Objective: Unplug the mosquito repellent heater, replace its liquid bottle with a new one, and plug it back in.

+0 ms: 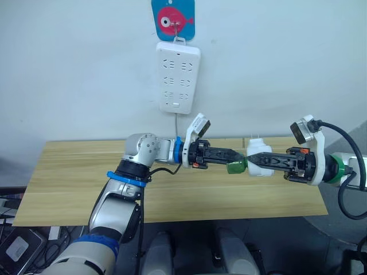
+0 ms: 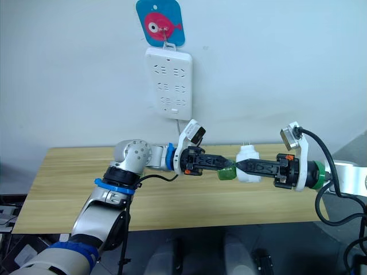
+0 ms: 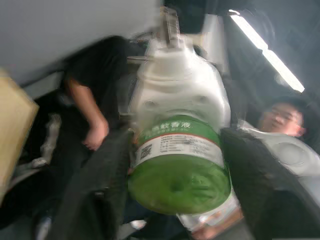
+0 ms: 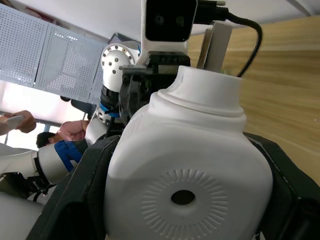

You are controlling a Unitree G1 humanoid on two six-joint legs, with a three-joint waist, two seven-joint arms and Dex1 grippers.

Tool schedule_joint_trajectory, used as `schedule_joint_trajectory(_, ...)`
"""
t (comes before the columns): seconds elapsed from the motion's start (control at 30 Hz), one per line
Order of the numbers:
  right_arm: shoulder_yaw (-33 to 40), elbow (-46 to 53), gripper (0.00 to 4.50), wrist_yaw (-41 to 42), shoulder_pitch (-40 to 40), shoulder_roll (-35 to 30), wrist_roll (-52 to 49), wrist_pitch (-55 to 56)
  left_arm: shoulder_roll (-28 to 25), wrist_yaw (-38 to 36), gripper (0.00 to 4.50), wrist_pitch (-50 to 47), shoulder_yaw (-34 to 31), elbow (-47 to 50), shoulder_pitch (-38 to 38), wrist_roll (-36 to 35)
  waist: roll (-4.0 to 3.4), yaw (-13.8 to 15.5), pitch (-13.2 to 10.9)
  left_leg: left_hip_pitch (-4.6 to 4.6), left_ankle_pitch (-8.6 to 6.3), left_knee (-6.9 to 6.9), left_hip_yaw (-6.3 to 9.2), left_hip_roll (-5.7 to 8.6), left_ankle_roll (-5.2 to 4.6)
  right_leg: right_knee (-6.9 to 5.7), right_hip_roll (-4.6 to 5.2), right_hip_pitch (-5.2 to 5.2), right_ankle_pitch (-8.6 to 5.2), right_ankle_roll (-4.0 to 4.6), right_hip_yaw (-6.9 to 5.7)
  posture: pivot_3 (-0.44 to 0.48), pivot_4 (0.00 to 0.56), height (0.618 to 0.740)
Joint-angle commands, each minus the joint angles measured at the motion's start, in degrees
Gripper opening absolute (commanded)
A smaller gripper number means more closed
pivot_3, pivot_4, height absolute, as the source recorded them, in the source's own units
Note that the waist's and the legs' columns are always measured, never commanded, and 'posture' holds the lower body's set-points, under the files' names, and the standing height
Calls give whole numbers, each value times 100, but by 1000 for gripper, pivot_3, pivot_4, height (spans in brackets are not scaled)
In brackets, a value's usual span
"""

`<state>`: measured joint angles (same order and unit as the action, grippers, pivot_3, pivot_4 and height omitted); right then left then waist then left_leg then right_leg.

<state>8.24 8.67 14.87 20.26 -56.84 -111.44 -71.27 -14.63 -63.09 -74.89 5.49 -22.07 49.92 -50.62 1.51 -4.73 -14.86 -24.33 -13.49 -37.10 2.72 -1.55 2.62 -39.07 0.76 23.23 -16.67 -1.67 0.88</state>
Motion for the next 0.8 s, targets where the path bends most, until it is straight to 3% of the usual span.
schedule_joint_trajectory(0.03, 177, 25, 3193, 61, 78, -25, -156, 42, 251, 296, 4184, 231, -716, -537, 459, -108, 2, 5, -2, 0, 0, -2, 1, -1, 1, -1, 1, 0, 0, 0, -1, -148, 262, 740)
schedule_joint_trajectory(0.07, 201, -19, 3193, 60, 85, -5, -156, 40, 253, 308, 4469, 370, -836, -665, 576, -61, 3, 11, -2, -2, 1, -7, 2, 1, 1, -2, 1, 0, 0, 0, -3, -148, 261, 740)
schedule_joint_trajectory(0.17, 284, -161, 3193, 103, 79, -34, -156, -17, 56, 40, 4469, 960, -816, -590, 748, 247, 3, 12, -2, -4, 0, -8, -4, 4, 1, 1, 4, -1, 0, 0, 2, -146, 258, 740)
schedule_joint_trajectory(0.3, 412, -416, 3193, 151, 95, -37, -156, -129, -457, -819, 4469, 1957, -202, 606, 387, 738, 2, -4, -2, -2, 2, 4, -19, -2, 4, 6, 8, 3, 0, 0, 11, -139, 257, 740)
schedule_joint_trajectory(0.4, 527, -742, 3193, 193, 171, -43, -156, -270, -749, -1541, 4469, 4299, 220, 1743, -372, 1674, 1, 4, -2, 3, 9, 9, -25, -11, 17, 5, 8, 4, 1, 1, 15, -129, 257, 740)
schedule_joint_trajectory(0.5, 566, -956, 3193, 233, 230, -69, -156, -414, -481, -1646, 4469, 7145, 168, 1770, -944, 2568, 0, 62, -1, 9, 9, 7, -33, -12, 17, 4, 14, 2, 1, 2, 24, -129, 257, 740)
schedule_joint_trajectory(0.6, 565, -1033, 3193, 289, 241, -70, -156, -525, -71, -1770, 4469, 10226, 12, 1026, -1191, 3138, 1, 164, -2, 6, 1, -5, -40, -6, 2, 5, 16, 1, 8, 5, 31, -118, 266, 740)
schedule_joint_trajectory(0.73, 514, -1080, 3193, 266, 330, 21, -156, -559, 144, -1954, 4469, 12707, 132, -21, -1163, 3417, 1, 239, -2, 1, -1, -11, -43, -1, -1, 10, 26, -1, 12, 1, 35, -118, 266, 740)
schedule_joint_trajectory(0.8, 480, -1102, 3193, 213, 435, 104, -156, -555, 256, -1714, 4469, 13746, 194, -566, -1057, 3713, 2, 256, -2, -3, -1, -11, -43, 0, -2, 11, 29, -1, 12, 0, 35, -120, 273, 740)
